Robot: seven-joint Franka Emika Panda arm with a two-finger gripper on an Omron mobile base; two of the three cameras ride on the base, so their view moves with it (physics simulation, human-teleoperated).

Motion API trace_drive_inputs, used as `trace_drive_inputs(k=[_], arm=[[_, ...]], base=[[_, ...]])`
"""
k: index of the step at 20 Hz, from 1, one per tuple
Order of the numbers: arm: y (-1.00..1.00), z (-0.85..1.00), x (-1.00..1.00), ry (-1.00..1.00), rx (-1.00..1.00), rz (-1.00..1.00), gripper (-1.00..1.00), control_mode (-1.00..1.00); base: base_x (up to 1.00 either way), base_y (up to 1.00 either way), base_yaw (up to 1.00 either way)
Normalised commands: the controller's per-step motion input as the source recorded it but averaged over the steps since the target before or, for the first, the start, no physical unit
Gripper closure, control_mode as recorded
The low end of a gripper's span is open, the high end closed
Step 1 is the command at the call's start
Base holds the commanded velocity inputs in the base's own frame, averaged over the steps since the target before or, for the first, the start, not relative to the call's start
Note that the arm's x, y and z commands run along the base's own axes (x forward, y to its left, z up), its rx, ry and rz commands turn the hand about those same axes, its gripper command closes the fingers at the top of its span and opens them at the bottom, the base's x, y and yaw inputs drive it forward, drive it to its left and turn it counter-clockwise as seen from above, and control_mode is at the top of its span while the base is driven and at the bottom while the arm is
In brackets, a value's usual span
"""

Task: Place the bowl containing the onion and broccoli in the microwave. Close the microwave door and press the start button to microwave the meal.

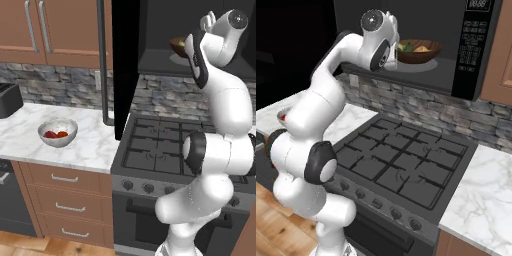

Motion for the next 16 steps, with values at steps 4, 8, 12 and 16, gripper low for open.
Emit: trace_drive_inputs(k=[4, 8, 12, 16], arm=[[0.31, 0.07, -1.00, -0.17, -0.13, 0.03, -1.00, -1.00], [0.01, 0.27, -1.00, -0.02, -0.08, 0.00, -1.00, -1.00], [0.00, 0.55, -1.00, 0.00, -0.16, 0.02, -1.00, -1.00], [0.03, 0.61, -1.00, 0.00, -0.39, 0.17, -1.00, -1.00]], base=[[0.00, 0.00, 0.00], [0.00, 0.00, 0.00], [0.00, 0.00, 0.00], [0.00, 0.00, 0.00]])
